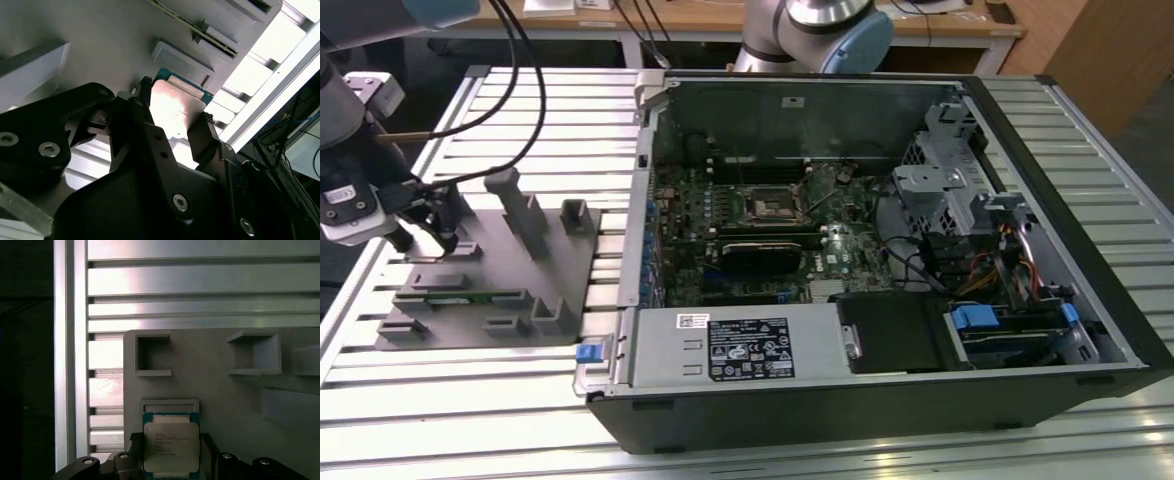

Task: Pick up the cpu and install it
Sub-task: 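Pick up the cpu and move it towards the insertion slot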

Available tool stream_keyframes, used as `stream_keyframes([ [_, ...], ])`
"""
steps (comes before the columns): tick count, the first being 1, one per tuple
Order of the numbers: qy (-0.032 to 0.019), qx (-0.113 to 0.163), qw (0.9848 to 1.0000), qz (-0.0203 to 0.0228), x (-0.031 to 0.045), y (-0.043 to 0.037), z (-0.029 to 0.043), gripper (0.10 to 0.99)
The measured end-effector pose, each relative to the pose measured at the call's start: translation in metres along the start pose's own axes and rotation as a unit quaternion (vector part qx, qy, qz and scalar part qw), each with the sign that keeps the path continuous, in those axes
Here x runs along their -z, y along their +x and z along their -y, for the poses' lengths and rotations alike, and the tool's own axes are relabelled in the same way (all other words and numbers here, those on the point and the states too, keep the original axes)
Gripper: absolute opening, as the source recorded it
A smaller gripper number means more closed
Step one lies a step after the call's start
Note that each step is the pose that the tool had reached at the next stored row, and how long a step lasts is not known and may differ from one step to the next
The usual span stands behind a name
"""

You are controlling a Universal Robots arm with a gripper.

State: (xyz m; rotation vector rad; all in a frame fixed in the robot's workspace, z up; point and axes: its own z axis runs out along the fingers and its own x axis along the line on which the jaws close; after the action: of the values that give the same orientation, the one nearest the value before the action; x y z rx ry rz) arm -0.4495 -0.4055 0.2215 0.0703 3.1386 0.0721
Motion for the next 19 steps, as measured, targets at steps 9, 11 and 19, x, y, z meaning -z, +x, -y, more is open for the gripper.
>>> stream_keyframes([
  [9,0.0,0.0,1.0,0.0,0.0029,0.0,-0.0002,0.541],
  [11,0.0,0.0,1.0,0.0,0.0035,0.0,-0.0002,0.541],
  [19,0.0,0.0,1.0,0.0,0.0101,0.0,-0.0005,0.541],
])
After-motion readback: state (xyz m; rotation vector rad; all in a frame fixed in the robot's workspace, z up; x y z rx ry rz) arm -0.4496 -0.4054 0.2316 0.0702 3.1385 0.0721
